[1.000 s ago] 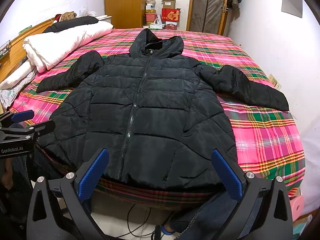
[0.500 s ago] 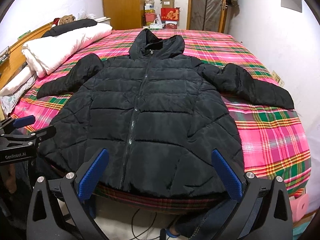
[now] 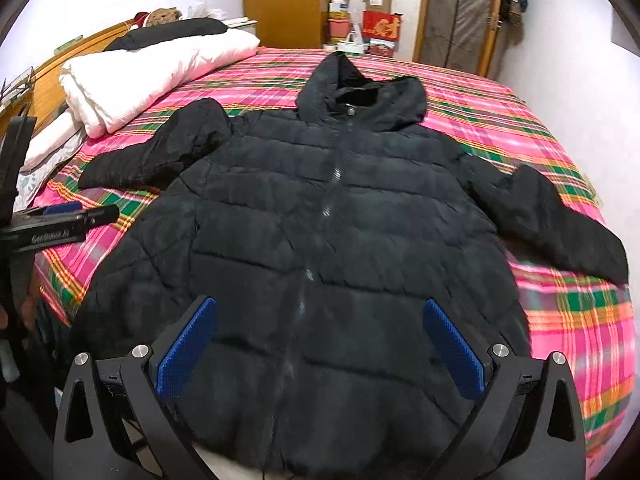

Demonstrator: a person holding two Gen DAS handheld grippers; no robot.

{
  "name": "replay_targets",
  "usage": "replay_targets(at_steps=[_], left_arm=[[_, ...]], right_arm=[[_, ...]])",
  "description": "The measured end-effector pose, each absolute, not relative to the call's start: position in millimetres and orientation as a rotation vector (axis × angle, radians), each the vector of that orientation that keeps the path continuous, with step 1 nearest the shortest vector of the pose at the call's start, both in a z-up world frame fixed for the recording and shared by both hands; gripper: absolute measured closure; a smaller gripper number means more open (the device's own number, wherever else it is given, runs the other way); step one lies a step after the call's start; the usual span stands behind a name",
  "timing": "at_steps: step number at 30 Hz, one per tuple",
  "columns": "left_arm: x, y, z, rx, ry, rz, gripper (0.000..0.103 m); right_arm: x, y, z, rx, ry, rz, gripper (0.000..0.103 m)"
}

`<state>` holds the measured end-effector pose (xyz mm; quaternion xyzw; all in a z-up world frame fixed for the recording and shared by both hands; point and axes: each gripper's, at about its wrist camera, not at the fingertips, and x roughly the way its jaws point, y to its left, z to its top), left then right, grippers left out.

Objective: Fold large clothes
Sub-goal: 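Grasp the jacket sleeve nearest the left tool with the left tool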

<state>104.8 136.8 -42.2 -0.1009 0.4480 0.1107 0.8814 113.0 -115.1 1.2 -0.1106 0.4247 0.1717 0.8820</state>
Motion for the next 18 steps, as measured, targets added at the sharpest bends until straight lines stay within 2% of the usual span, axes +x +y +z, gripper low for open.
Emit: replay_targets(at_steps=[4,8,18], left_arm=[[126,170,-54,-0.275,0.943,0.270,0.016],[147,201,-69,-0.327,0.971,0.318,0.028],[174,298,-109,-0.605,0.987,0.483,0.028]], right_arm=[[137,-95,-6,-0.246,0.889,0.381,0.001],[158,-79,-12,-0.258,0.883,0.401,0.001],[190,-58,-28,-0.264,0.894,0.418,0.001]])
